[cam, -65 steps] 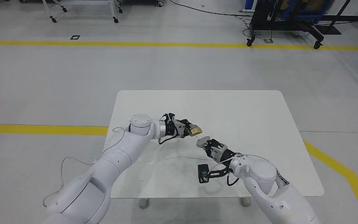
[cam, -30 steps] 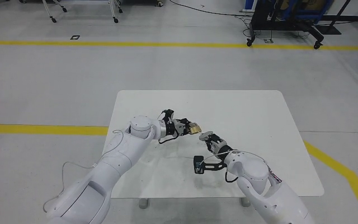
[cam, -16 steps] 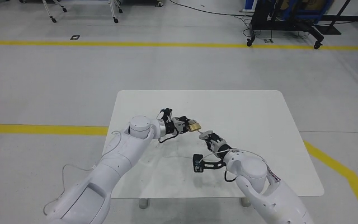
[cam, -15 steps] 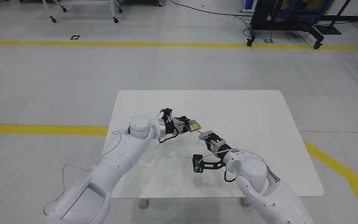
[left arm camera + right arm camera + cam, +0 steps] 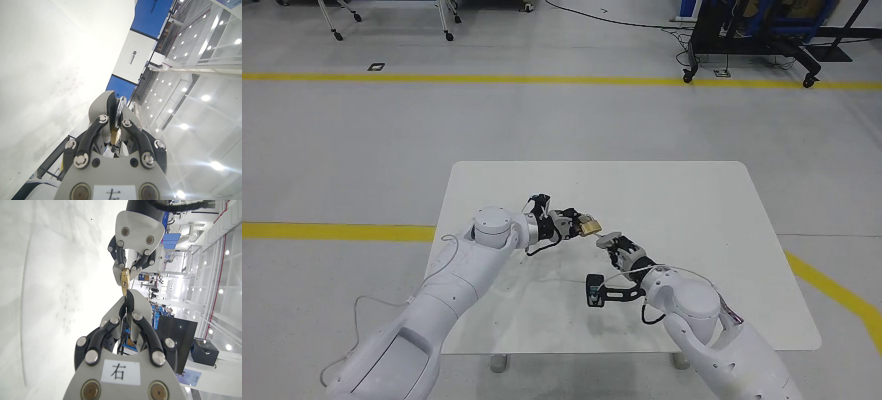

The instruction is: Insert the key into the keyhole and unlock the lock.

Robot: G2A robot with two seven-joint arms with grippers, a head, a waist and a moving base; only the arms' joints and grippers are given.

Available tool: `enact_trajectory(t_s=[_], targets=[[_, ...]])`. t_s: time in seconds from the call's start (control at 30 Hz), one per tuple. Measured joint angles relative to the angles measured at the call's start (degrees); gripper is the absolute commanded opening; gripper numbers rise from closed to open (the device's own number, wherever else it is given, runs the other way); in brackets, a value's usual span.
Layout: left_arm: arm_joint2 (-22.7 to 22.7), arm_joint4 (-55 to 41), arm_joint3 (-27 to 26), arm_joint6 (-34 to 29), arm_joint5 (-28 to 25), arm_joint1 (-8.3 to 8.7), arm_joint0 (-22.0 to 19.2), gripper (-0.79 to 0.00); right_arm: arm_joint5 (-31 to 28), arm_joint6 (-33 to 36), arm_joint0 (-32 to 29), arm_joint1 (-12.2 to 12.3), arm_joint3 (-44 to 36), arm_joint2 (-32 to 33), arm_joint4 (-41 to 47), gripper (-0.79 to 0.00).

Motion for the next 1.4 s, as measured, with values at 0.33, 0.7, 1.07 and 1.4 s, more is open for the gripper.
enact_trajectory(t_s=[0.33,0.7,1.07,1.4], targets=[[-0.7,0.8,-0.2,-0.7,0.3,-0.14,0.3,-0.785,-0.6,1.8,0.3,-0.3,0.3,-0.7,-0.8,-0.785],[-1.4,1.6,-0.4,-1.0,0.8,-0.26,0.6,-0.785,-1.0,3.6,1.0,-0.8,0.4,-1.8,-1.4,-0.785],[-2.1,1.9,-0.4,-0.8,1.4,-0.46,0.8,-0.785,-1.8,3.8,1.9,-1.4,0.9,-4.3,-2.6,-0.785],[-2.7,2.3,-0.3,-0.8,1.7,-0.64,0.9,-0.785,-1.5,3.7,2.4,-1.8,1.7,-5.1,-2.4,-0.785]])
